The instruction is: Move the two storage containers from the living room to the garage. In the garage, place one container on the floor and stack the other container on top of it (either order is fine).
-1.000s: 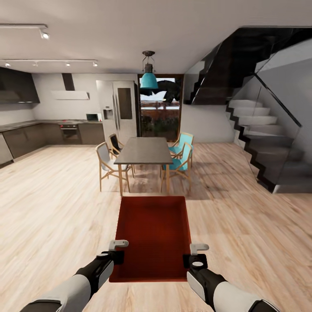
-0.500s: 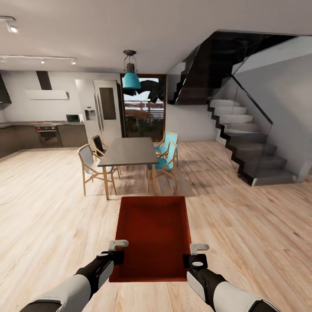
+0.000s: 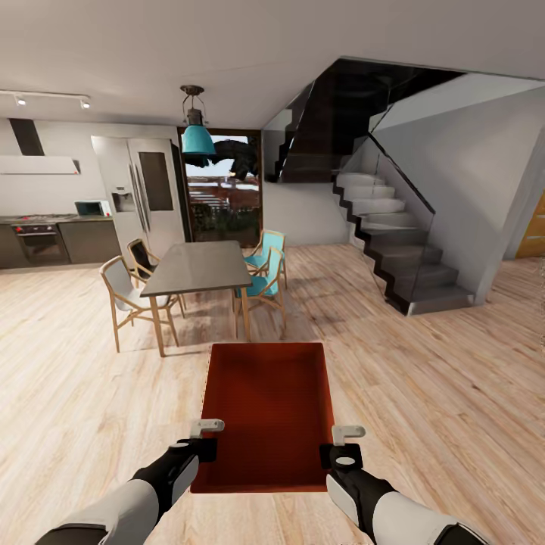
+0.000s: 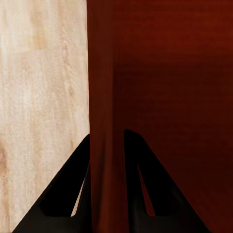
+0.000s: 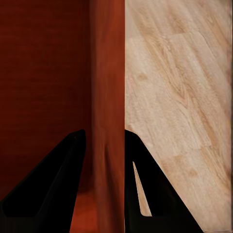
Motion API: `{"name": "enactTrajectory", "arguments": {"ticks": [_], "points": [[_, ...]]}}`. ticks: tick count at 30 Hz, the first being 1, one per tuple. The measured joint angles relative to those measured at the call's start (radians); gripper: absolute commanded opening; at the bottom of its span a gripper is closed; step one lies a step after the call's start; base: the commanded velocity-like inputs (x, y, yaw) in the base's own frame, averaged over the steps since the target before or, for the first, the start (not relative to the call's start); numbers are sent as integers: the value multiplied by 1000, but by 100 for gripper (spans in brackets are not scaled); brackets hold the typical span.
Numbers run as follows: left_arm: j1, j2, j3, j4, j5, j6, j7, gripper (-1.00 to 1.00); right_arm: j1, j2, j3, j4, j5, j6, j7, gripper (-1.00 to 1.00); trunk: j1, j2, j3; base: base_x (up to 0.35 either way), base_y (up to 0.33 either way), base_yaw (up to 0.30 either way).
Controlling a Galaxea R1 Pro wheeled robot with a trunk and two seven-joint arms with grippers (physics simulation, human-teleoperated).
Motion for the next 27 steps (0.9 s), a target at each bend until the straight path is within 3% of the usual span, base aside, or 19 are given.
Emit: {"name": "enactTrajectory", "arguments": {"ticks": [16, 27], "points": [[0, 0, 0, 0, 0, 0, 0, -100, 0, 0, 0, 0, 0, 0, 0, -100, 0, 0, 0, 8, 0, -243], [0, 1, 1, 1, -1, 0, -1, -100, -1, 1, 0, 2, 1, 0, 0, -100, -1, 0, 0, 262, -70, -32]]}}
